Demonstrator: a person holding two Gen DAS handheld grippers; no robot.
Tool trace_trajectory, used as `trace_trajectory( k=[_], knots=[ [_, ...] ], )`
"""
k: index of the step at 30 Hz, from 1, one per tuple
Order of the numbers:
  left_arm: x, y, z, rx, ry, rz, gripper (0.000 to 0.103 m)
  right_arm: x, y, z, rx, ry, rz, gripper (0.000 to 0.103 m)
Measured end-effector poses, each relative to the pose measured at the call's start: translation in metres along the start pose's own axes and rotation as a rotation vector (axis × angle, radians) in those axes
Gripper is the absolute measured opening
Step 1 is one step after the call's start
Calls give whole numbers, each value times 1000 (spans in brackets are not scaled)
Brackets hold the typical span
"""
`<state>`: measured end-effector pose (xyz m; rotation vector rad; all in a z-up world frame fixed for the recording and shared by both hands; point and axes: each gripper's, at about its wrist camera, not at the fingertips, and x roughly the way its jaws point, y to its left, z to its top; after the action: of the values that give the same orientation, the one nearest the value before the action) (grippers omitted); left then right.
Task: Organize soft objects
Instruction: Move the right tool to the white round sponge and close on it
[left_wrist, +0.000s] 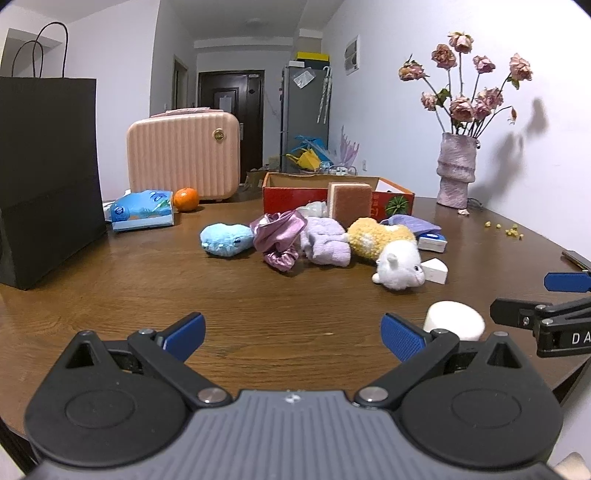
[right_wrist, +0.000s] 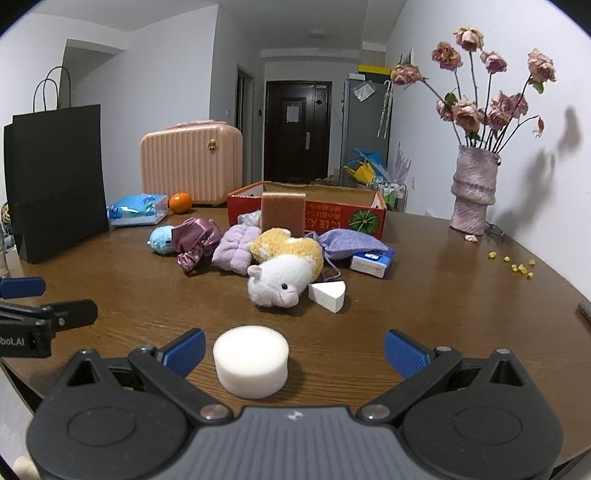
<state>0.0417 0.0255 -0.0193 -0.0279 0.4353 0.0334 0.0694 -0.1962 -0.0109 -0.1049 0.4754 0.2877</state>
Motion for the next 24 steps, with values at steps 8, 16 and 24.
trace_trajectory(
  k=[8, 16, 24],
  knots=[
    [15, 7, 2, -12, 17, 14, 103, 22, 4, 1, -6, 41, 21, 103],
    [33, 11, 2, -22, 47, 13, 103, 45, 2, 1, 4, 83, 36, 103],
    [47, 11, 2, -25, 73, 8, 103, 63, 4, -2, 1, 128, 57, 101]
  ],
)
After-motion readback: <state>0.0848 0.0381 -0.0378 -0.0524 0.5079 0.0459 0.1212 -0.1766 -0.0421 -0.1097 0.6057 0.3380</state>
